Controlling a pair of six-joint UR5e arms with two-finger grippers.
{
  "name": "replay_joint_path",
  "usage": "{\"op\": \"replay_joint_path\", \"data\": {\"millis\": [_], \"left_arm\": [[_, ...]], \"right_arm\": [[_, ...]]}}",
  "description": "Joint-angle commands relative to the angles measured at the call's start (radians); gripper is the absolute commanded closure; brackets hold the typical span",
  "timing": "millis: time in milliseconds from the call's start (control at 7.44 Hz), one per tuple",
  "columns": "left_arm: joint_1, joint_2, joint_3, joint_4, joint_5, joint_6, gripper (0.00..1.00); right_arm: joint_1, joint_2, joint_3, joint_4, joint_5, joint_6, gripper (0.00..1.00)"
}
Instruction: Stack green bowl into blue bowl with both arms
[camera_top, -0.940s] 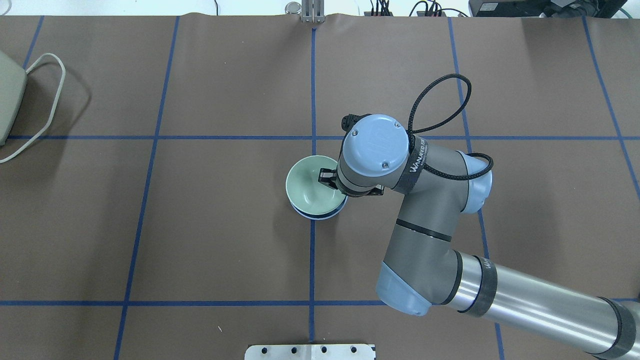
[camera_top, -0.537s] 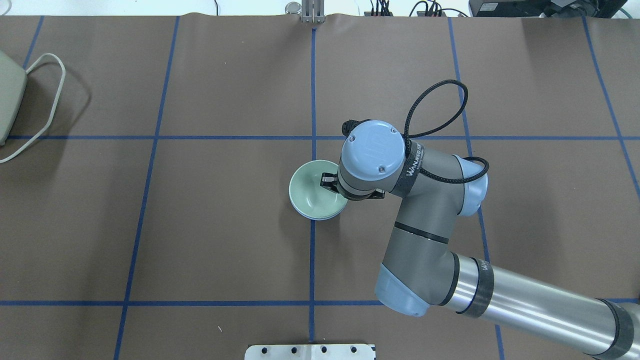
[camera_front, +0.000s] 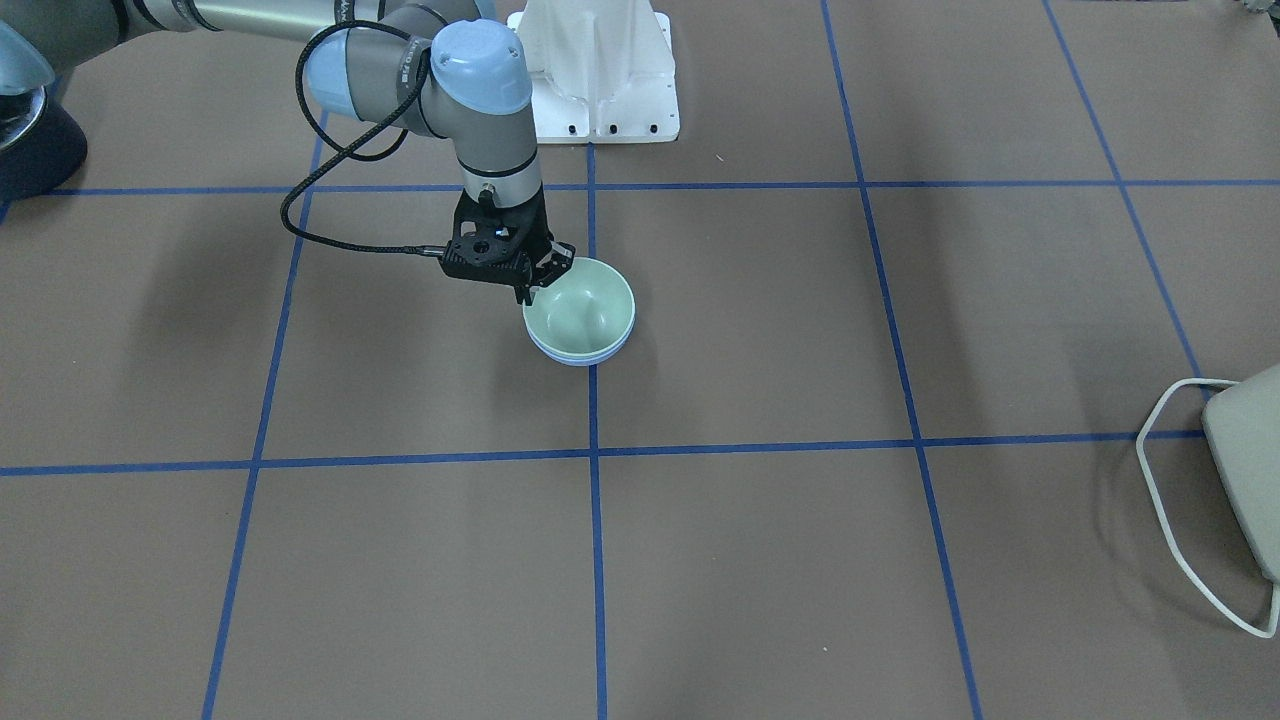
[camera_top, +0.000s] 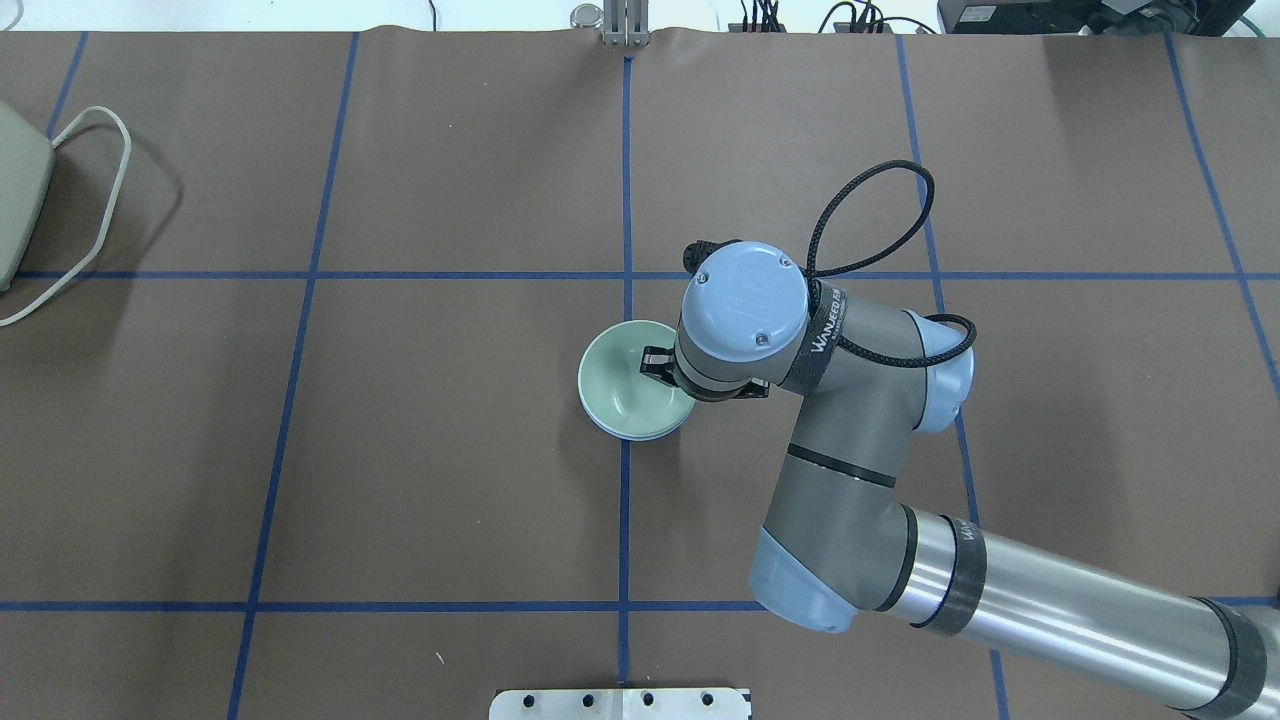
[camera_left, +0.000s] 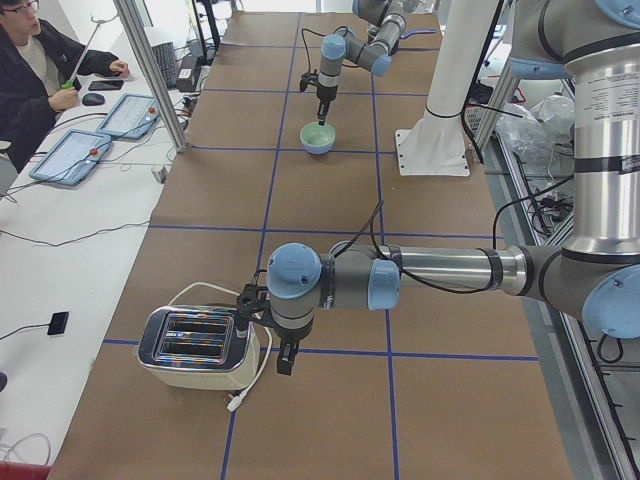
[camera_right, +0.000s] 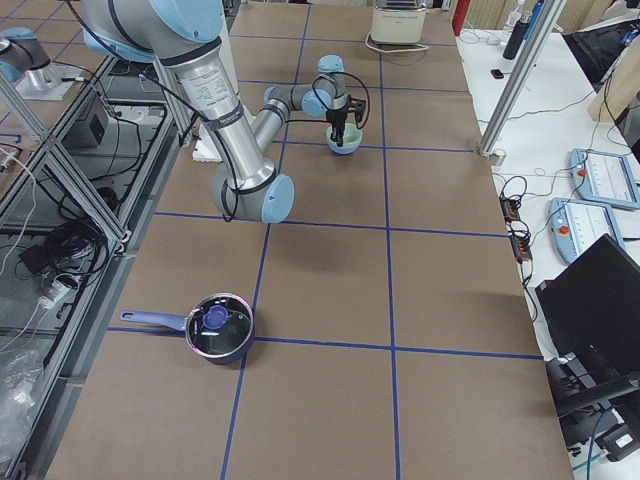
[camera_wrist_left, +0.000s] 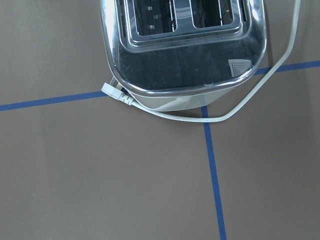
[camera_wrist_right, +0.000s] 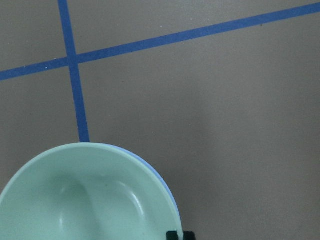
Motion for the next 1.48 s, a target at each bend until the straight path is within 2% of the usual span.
{"op": "replay_joint_path", "data": {"millis": [0, 269, 537, 806, 1075, 1343], "left_arm": [[0.0, 0.0, 0.002, 0.001, 0.0, 0.001, 0.01], [0.006, -0.002, -0.003, 0.001, -0.005, -0.054, 0.01], [0.046, -0.002, -0.005, -0.058, -0.005, -0.181, 0.01], [0.051, -0.002, -0.002, -0.082, -0.006, -0.212, 0.01], [0.058, 0.002, 0.0, -0.08, -0.005, -0.211, 0.01], [0.058, 0.023, 0.0, -0.08, -0.005, -0.209, 0.01]], "right_arm": [[-0.001, -0.003, 0.001, 0.034, -0.045, 0.0, 0.0], [0.102, -0.006, 0.022, 0.019, -0.016, -0.05, 0.0], [0.333, -0.061, 0.044, -0.016, 0.184, -0.307, 0.0], [0.545, -0.192, 0.052, -0.018, 0.318, -0.698, 0.0], [0.743, -0.382, 0.055, -0.01, 0.425, -1.039, 0.0], [0.875, -0.574, 0.058, -0.006, 0.519, -1.214, 0.0]]}}
